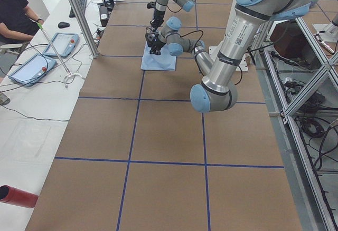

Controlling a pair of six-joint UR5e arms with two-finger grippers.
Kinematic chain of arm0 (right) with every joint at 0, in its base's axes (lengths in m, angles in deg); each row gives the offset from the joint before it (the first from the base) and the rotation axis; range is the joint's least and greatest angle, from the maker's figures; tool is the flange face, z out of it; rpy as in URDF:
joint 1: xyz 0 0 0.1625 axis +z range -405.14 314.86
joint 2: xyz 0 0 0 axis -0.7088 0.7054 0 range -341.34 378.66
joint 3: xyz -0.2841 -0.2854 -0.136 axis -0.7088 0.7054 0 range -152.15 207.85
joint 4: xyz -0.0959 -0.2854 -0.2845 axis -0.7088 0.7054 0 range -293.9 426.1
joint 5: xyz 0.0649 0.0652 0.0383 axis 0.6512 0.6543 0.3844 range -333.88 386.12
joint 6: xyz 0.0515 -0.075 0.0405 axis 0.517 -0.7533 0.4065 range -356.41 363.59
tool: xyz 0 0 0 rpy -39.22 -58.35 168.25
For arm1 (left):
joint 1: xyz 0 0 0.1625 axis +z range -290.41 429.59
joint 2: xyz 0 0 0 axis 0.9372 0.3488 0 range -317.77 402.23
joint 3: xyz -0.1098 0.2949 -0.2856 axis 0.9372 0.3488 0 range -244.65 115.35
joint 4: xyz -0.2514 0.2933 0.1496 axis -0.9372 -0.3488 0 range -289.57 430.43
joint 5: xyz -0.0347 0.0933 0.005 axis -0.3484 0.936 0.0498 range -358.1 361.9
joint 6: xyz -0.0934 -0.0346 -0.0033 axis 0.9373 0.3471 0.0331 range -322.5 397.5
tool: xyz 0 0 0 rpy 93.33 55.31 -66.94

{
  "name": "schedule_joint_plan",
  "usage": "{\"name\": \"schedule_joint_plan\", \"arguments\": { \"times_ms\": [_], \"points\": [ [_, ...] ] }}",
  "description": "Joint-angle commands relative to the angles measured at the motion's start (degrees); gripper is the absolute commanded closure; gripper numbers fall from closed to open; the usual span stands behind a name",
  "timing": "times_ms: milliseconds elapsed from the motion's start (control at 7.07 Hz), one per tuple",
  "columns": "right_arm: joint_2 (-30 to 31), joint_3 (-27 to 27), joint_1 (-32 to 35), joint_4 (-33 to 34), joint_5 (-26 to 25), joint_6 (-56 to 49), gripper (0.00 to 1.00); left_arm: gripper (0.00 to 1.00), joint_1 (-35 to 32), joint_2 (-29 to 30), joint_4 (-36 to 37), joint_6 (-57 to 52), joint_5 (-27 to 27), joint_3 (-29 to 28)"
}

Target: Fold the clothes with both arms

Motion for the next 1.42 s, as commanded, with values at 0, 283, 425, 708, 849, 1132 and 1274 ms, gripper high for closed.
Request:
{"name": "schedule_joint_plan", "arguments": {
  "times_ms": [0,283,425,708,849,1132,1274],
  "points": [
    [-7.58,17.80,8.46,-8.52,6.20,-20.16,0.00,0.41,-6.22,4.39,-13.31,-13.30,0.07,-17.09],
    [-7.16,16.36,15.61,-8.45,21.22,-23.08,0.00,0.38,-6.41,3.52,-13.00,-13.54,-0.46,-13.28],
    [-5.94,15.48,15.88,-8.36,21.35,-23.17,0.00,0.38,-6.50,-0.15,-12.91,-13.98,-0.63,-8.55],
    [4.65,6.99,21.65,-7.66,22.32,-30.14,0.00,0.38,-11.82,-7.61,-10.91,-15.20,-12.69,0.76],
    [10.36,1.81,24.56,-4.53,22.32,-38.47,0.00,0.38,-16.21,-12.61,-8.37,-24.09,-18.77,7.25],
    [15.92,-8.37,31.06,12.99,22.32,-59.63,0.00,0.00,-29.11,-19.58,4.60,-46.65,-30.20,15.72],
    [20.31,-12.96,33.88,17.87,22.24,-68.61,0.00,0.00,-36.31,-21.87,9.97,-59.03,-34.17,16.54]
  ]
}}
